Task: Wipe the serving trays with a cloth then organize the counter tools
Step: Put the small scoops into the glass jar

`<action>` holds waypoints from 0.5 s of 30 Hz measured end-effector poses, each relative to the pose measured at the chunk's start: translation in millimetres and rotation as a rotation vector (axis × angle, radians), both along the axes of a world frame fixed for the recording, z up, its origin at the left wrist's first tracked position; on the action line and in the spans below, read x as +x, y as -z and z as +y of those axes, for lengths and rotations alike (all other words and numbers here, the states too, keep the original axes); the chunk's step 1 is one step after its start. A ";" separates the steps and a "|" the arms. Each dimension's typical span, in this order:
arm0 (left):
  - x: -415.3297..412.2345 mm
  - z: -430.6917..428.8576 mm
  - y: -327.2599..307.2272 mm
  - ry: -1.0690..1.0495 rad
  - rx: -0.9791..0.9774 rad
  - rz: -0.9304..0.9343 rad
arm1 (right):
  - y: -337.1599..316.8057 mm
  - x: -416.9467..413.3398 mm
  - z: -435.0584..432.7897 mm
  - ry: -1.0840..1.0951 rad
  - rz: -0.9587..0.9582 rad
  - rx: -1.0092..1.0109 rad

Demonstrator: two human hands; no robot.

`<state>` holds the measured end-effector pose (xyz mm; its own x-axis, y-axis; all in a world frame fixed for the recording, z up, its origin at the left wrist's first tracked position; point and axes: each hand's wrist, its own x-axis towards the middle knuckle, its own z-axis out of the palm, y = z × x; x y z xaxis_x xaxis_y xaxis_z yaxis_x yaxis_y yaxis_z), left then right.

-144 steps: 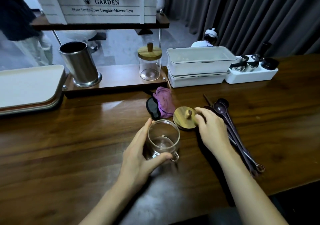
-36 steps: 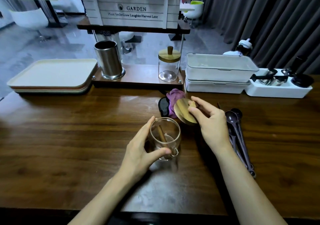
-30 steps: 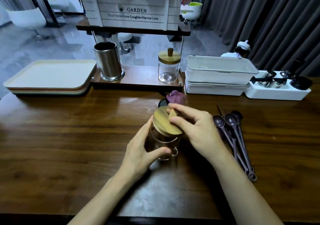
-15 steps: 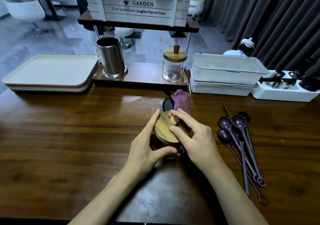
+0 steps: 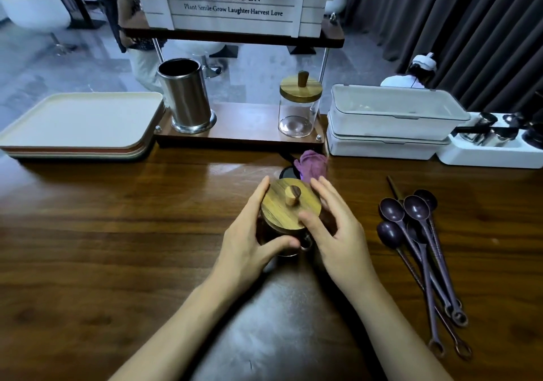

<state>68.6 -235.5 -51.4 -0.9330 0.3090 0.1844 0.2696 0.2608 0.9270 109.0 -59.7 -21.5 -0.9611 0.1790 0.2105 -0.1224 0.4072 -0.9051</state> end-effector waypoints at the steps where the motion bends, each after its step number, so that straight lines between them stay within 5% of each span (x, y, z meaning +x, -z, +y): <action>1: -0.8 -3.1 0.2 0.005 -0.002 -0.004 | 3.6 5.6 -0.9 0.005 -0.031 -0.063; 7: 12.1 -24.3 4.0 0.027 0.062 -0.043 | 13.9 23.5 -17.4 -0.081 -0.122 -0.264; 15: -36.4 -45.6 -9.9 -0.046 0.181 -0.009 | 6.0 -39.9 -47.7 -0.027 -0.005 -0.387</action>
